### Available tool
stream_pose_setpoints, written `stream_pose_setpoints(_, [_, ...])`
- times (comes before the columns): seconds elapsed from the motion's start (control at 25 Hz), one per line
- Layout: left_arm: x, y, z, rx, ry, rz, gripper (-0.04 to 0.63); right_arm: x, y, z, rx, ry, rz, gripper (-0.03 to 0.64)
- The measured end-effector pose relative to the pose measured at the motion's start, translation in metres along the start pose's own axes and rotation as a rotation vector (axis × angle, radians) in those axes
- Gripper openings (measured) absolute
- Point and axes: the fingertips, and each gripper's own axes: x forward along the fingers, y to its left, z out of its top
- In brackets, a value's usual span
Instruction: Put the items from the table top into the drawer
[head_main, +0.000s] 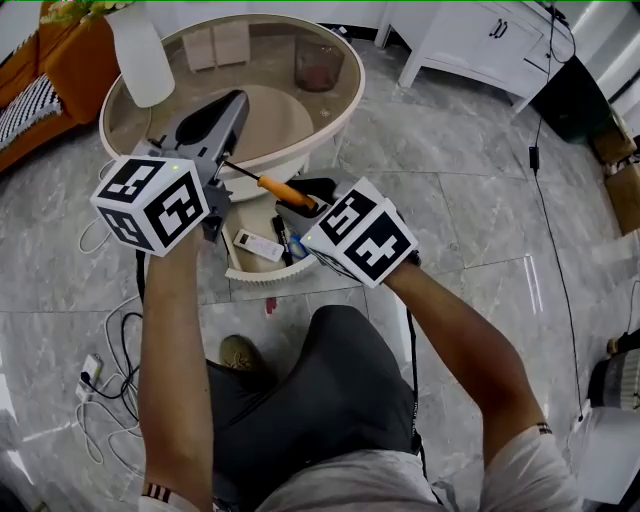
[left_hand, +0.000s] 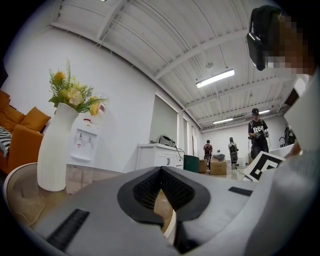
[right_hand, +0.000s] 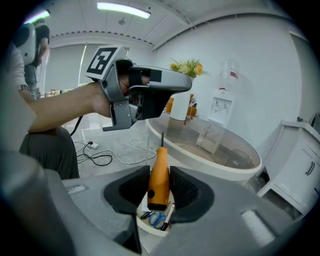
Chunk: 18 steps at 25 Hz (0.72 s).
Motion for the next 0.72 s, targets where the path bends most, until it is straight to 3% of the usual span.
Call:
stream_pose_setpoints(0.36, [-0.011, 0.003, -0.007, 0.021, 0.030, 0.027, -0.002, -0.003, 0.024, -0.016, -0.005, -0.014, 0.051, 0.126])
stream_pose_setpoints(0.72, [-0.029, -0.006, -0.020, 0.033, 0.057, 0.028, -0.002, 0.034, 0.035, -0.054, 0.002, 0.056, 0.086, 0.126])
